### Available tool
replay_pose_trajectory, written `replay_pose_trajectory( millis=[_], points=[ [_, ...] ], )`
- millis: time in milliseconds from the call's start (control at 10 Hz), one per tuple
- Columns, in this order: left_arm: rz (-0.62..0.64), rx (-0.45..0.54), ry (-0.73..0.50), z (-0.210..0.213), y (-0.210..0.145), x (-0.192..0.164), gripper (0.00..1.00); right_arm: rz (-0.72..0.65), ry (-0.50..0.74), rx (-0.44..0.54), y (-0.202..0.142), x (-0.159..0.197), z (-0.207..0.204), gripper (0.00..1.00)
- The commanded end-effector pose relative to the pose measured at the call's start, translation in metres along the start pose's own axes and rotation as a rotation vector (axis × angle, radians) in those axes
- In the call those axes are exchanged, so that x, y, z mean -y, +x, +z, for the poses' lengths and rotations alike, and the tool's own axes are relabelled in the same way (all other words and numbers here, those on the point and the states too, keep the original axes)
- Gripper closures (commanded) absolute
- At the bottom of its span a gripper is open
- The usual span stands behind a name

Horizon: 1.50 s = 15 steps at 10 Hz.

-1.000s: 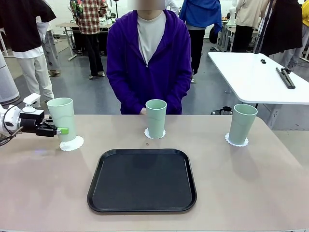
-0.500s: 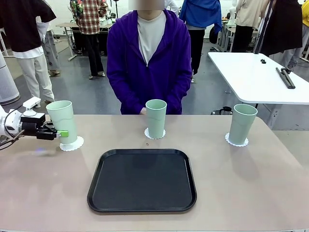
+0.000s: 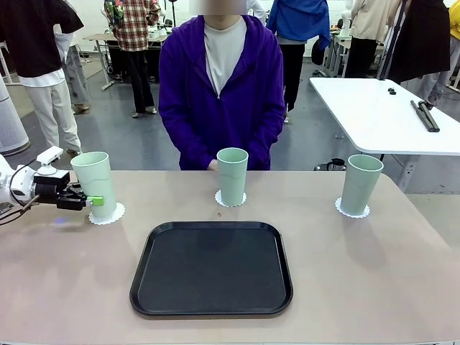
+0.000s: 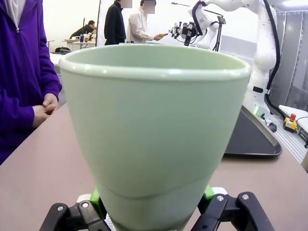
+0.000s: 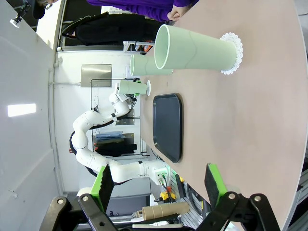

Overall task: Place coasters on the table and set cups on them.
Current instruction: Take one Reusable plastic cup from the Flat Tray and place it on a coaster set by the human.

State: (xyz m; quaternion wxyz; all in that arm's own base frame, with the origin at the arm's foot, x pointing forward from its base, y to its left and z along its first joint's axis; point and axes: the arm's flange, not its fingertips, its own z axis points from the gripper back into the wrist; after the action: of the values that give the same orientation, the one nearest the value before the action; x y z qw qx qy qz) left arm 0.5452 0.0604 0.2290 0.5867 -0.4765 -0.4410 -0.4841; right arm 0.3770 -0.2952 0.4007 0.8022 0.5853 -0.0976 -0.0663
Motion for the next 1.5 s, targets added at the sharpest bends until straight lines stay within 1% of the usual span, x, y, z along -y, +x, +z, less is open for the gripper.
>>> replay_pose_trajectory(
  millis=[0,900,1000,1100,1400],
  points=[
    [-0.033,-0.007,-0.009,-0.0015,-0.0029,-0.0071,0.17,0.002,-0.006,0.004,-0.0002,-0.0009,0.0,0.0],
    [-0.032,-0.049,-0.001,-0.0041,-0.0116,-0.0161,0.17,0.002,-0.006,0.004,-0.0002,-0.0009,0.0,0.0],
    [-0.025,-0.054,-0.007,-0.0053,-0.0111,-0.0161,0.07,0.002,-0.006,0.004,-0.0002,-0.0009,0.0,0.0],
    [-0.023,-0.055,-0.013,-0.005,-0.0109,-0.0156,0.0,0.002,-0.006,0.004,-0.0002,-0.0009,0.0,0.0],
    [-0.018,-0.058,-0.019,-0.0044,-0.0118,-0.0164,0.0,0.002,-0.006,0.004,-0.0002,-0.0009,0.0,0.0]
  ],
)
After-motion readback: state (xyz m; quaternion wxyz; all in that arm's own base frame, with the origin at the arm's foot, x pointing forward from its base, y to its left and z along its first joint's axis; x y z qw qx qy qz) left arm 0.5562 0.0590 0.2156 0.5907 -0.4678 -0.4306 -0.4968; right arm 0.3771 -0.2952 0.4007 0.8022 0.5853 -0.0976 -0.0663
